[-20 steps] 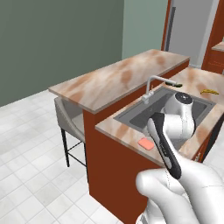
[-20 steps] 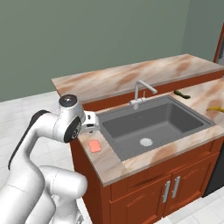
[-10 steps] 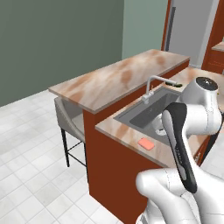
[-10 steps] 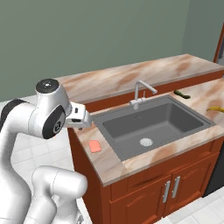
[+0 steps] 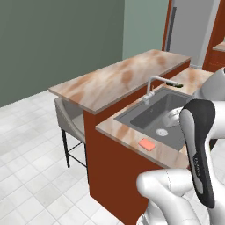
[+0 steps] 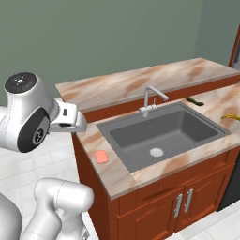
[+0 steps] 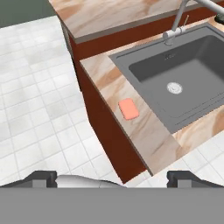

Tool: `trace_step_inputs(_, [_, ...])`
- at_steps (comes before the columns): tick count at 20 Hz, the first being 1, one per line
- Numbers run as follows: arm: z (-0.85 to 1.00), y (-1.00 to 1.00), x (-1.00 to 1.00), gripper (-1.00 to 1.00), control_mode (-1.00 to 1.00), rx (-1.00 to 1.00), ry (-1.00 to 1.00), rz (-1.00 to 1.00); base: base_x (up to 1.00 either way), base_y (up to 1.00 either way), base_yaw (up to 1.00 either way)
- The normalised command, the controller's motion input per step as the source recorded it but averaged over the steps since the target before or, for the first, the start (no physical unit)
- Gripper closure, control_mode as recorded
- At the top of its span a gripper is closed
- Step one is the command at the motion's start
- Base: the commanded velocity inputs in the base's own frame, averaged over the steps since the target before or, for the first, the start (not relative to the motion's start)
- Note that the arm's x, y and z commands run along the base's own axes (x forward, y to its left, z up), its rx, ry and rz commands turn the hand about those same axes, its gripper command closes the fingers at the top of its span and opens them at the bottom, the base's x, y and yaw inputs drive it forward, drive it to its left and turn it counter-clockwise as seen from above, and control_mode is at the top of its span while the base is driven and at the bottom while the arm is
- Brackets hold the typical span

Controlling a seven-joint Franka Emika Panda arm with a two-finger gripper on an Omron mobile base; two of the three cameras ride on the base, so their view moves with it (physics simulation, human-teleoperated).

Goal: Open the cabinet. Pick the bar soap and place it next to the sink. Then close the cabinet.

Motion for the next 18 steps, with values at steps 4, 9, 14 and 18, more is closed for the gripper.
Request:
trace_step_inputs(4, [0.00,0.00,-0.04,-1.00,-1.00,0.00,-0.03,0.00,0.00,0.00,0.00])
trace_step_inputs(9, [0.00,0.00,-0.01,-1.00,-1.00,0.00,0.00,0.00,0.00,0.00,0.00])
trace_step_inputs(14, [0.00,0.00,0.00,-1.00,1.00,0.00,0.00,0.00,0.00,0.00,0.00])
trace_step_inputs(18, [0.00,0.00,0.00,-1.00,1.00,0.00,0.00,0.00,-0.28,0.00,-0.28])
